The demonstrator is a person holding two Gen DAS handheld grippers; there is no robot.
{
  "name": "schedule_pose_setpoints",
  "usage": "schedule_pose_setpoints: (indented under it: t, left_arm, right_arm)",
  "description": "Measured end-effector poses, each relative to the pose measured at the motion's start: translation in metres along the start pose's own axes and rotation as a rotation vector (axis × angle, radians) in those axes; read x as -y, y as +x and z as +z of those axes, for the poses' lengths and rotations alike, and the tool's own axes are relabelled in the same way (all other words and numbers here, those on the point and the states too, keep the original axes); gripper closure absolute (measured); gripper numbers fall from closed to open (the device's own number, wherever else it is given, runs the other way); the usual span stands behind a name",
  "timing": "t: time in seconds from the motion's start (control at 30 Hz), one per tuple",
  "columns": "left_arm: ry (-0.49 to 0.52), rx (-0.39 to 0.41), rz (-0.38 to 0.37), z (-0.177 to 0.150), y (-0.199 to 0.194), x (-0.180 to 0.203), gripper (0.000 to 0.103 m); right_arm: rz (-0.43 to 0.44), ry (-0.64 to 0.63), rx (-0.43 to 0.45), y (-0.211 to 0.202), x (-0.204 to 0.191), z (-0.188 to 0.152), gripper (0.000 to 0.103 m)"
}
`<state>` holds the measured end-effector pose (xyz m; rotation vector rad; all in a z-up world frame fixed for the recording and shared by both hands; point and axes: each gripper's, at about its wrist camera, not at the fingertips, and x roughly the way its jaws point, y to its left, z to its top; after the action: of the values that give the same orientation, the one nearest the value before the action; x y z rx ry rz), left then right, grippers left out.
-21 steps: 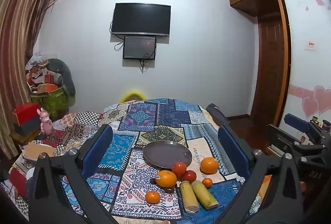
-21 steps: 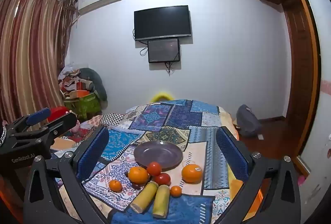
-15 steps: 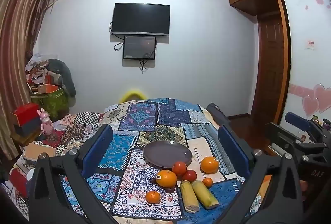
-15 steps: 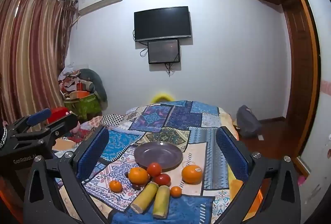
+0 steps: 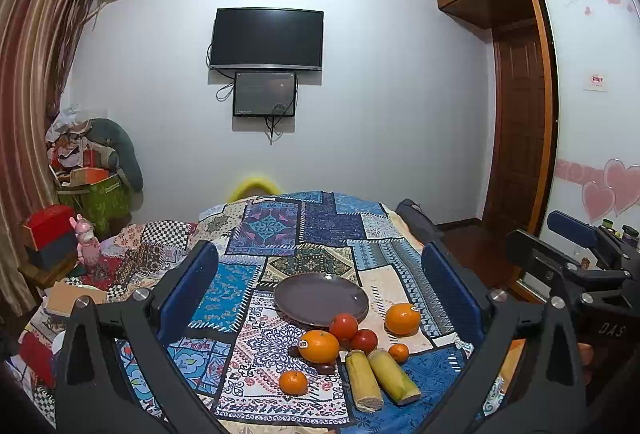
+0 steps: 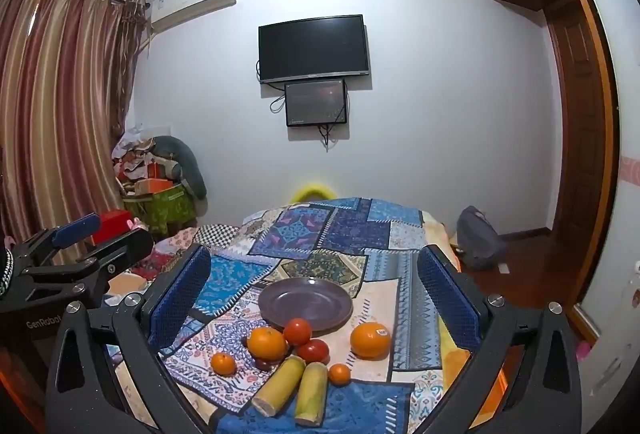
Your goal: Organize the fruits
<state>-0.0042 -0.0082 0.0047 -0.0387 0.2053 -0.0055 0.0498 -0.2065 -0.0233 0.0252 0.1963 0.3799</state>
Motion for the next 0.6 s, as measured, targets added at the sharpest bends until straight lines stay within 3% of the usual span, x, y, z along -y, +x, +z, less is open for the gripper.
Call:
schedule_pose_setpoints:
  t: [0.6]
  left_arm:
    - [-0.006, -0.002, 0.002, -0.0013, 0.0005, -0.001, 0.0]
  right_arm:
    - [-0.002, -0.002, 0.006, -0.0005, -0.0012, 0.0038, 0.0]
